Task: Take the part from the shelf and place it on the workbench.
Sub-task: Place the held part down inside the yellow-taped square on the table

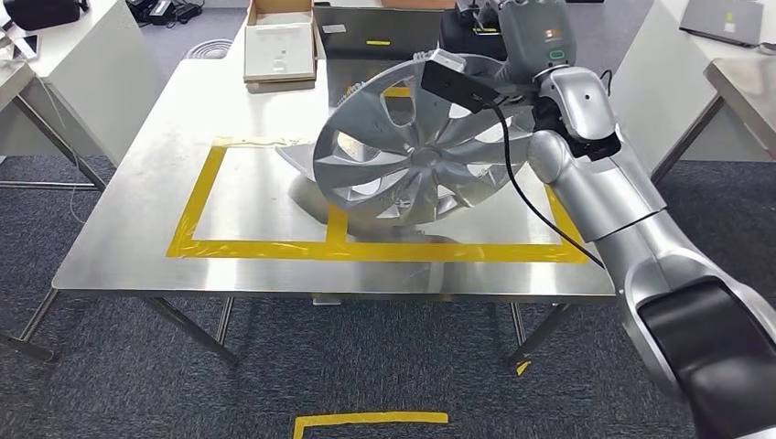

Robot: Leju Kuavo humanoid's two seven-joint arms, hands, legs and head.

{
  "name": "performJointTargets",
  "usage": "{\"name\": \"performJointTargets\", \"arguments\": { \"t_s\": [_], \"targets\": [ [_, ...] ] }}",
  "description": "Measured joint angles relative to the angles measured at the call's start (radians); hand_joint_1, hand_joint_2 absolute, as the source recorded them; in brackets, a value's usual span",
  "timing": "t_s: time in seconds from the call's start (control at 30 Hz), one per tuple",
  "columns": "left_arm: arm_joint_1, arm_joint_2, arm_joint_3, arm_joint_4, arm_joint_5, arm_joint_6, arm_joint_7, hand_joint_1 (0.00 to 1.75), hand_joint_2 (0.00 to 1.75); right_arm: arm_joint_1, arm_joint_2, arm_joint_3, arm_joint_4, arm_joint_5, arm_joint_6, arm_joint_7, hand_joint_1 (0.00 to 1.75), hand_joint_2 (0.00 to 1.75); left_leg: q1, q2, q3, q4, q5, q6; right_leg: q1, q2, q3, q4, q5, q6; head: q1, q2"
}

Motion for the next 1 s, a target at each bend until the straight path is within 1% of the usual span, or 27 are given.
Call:
{"name": "performJointTargets", "arguments": {
  "t_s": [0.13,0.3,0.8,1.0],
  "targets": [
    [0.0,0.0,0.0,0.0,0.013,-0.005,-0.008,0.0,0.0,0.01,0.0,0.0,0.001,-0.001,0.0,-0.003,0.0,0.0,0.0,0.0,0.004,-0.007,0.001,-0.006,0.001,0.0,0.001,0.0,-0.002,-0.004,0.0,0.0],
    [0.001,0.0,0.0,0.0,0.02,-0.011,-0.016,0.0,0.0,0.016,0.0,0.0,0.002,-0.003,0.001,-0.004,0.0,0.0,0.0,0.0,0.004,-0.009,0.003,-0.012,0.001,-0.001,0.001,0.001,-0.002,-0.005,0.0,0.0],
    [0.002,0.0,0.0,0.0,0.021,-0.011,-0.027,0.0,0.0,0.029,0.0,0.0,0.002,0.025,0.002,0.005,0.0,0.0,-0.001,0.0,0.004,-0.006,0.003,-0.011,-0.001,-0.001,0.004,-0.002,0.001,-0.002,0.0,0.0],
    [0.001,-0.001,0.001,0.0,0.021,-0.014,-0.029,0.0,0.0,0.025,0.0,0.002,0.018,0.06,0.039,0.027,0.0,0.0,-0.001,-0.001,0.003,-0.006,0.003,-0.011,-0.001,-0.001,0.005,-0.002,0.001,-0.001,0.0,0.0]
  ]
}}
